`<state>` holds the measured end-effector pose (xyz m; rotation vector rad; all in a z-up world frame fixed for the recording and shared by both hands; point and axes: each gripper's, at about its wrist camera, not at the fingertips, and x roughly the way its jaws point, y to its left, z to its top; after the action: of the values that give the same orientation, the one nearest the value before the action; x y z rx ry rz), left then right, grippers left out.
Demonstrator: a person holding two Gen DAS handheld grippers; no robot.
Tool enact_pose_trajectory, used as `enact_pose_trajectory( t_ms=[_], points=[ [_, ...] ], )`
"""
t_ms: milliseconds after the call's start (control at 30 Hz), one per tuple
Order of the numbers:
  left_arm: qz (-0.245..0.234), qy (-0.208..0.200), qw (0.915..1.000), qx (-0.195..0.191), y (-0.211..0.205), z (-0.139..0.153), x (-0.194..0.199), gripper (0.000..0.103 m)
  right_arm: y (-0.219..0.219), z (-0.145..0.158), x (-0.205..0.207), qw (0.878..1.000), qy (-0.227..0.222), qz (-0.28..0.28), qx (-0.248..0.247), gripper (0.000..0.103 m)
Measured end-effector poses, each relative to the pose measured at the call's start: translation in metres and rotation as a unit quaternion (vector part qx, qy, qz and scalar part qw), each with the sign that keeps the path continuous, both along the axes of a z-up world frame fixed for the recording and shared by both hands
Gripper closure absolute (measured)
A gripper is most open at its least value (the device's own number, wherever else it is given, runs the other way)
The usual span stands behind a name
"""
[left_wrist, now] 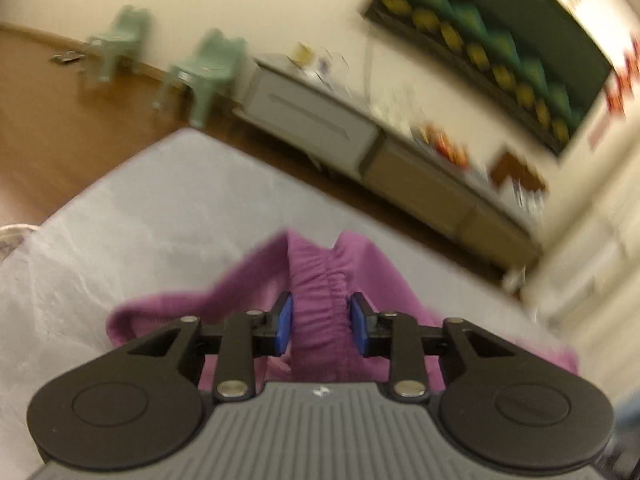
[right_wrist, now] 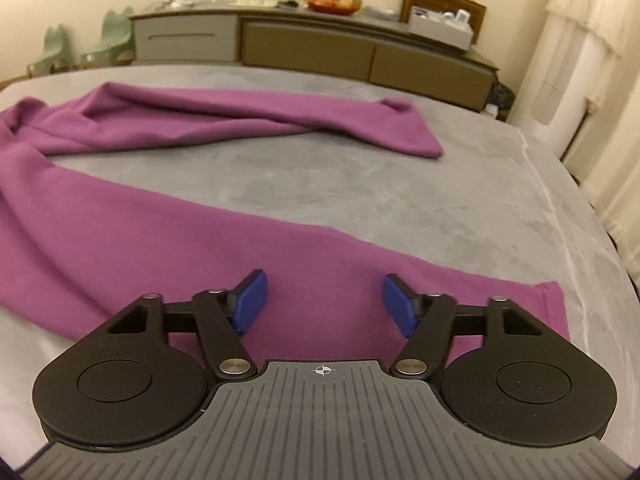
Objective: Fold clothes
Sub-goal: 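Lift the waistband with the left gripper while the right gripper grasps fabric beside it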
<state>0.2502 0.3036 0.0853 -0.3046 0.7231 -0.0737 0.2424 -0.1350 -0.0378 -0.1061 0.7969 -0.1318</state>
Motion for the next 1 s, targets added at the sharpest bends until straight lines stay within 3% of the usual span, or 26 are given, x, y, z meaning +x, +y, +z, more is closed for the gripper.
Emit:
enact_pose_trajectory(
  t_ms=[67,233,367,400,433,567,700,733,767,867,933,1000],
  points=[
    [-0.006,0.0,0.9988,0.048,-0.004,-0.007,-0.006,0.054,0.001,0.005,-0.005,1.0,-0.002,0.004,-0.004,0.031],
    [-0.043,0.0,0.9919,0.12,0.001,-0.024,-0.035,0.048,0.011,0.016,-0.016,0.999,-0.023,0.031,-0.004,0.029],
    [-0.041,0.002,0.992,0.12,-0.004,-0.036,-0.036,0.044,0.047,0.036,-0.032,0.993,-0.079,0.091,-0.021,0.029],
    [-0.048,0.005,0.9923,0.114,-0.007,-0.039,-0.034,0.048,0.062,0.04,-0.038,0.989,-0.091,0.113,-0.023,0.029],
    [-0.056,0.008,0.9926,0.108,-0.009,-0.042,-0.032,0.078,0.078,0.042,-0.044,0.985,-0.102,0.136,-0.024,0.029],
    [-0.061,-0.028,0.9977,-0.002,-0.001,-0.017,-0.012,0.077,0.156,0.047,-0.06,0.964,-0.12,0.238,-0.023,0.029],
    [-0.065,-0.065,0.991,-0.098,0.015,-0.002,0.006,0.077,0.259,0.063,-0.054,0.928,-0.141,0.343,-0.04,0.027],
    [-0.065,-0.067,0.9886,-0.118,0.019,-0.004,0.01,0.077,0.286,0.067,-0.047,0.918,-0.148,0.366,-0.047,0.022],
    [-0.065,-0.068,0.9867,-0.132,0.022,-0.006,0.014,0.077,0.315,0.069,-0.037,0.908,-0.157,0.384,-0.058,0.018],
    [-0.064,-0.071,0.982,-0.163,0.028,-0.013,0.022,0.077,0.397,0.066,0.007,0.889,-0.165,0.42,-0.081,0.017],
    [-0.07,-0.078,0.9789,-0.176,0.031,-0.014,0.024,0.077,0.442,0.061,0.04,0.883,-0.157,0.435,-0.079,0.017],
    [-0.064,-0.094,0.9768,-0.181,0.038,-0.013,0.021,0.076,0.47,0.057,0.073,0.885,-0.138,0.439,-0.062,0.026]
  ],
)
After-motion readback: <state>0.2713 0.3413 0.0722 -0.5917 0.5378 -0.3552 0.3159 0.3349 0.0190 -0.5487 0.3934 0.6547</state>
